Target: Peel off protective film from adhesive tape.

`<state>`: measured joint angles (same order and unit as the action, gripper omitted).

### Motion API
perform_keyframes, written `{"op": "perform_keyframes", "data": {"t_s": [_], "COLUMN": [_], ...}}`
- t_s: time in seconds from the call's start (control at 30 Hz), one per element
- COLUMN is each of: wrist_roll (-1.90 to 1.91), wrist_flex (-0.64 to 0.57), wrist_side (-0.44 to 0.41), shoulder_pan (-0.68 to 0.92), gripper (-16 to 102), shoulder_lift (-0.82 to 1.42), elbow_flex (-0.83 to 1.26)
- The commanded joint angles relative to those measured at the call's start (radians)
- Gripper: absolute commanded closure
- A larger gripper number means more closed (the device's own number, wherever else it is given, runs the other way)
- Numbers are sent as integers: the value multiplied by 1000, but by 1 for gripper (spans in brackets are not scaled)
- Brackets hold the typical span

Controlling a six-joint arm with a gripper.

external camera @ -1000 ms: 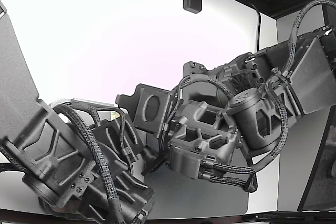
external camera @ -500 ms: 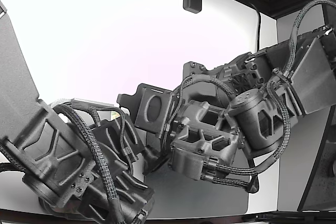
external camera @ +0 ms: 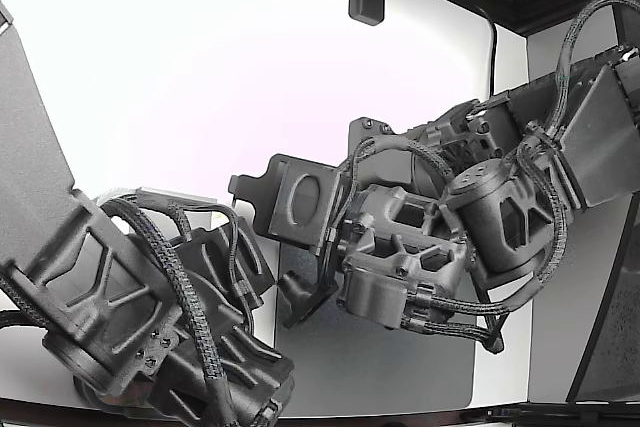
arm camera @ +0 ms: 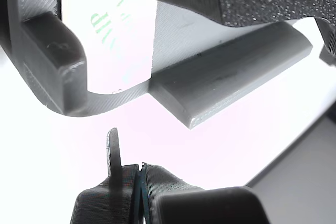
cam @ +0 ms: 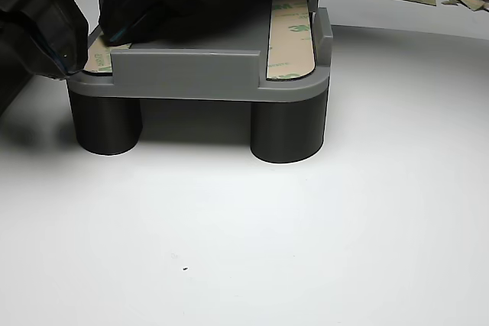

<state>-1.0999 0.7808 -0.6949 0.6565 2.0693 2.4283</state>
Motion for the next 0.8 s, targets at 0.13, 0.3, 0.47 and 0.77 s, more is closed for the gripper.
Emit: {"op": "perform_keyframes", "data": {"t_s": [0.13,0.3,0.47,0.77], "wrist_roll": [8,21,21,20], "wrist_flex": [-25,-6,3,-9], "wrist_side": [8,14,12,20], "shoulder_pan": [-21,-21,-23,-29], "gripper": [97,97,97,97], "shoulder_lift": [23,-6,-23,-25], "elbow_flex": [-11,-43,-58,-51]}}
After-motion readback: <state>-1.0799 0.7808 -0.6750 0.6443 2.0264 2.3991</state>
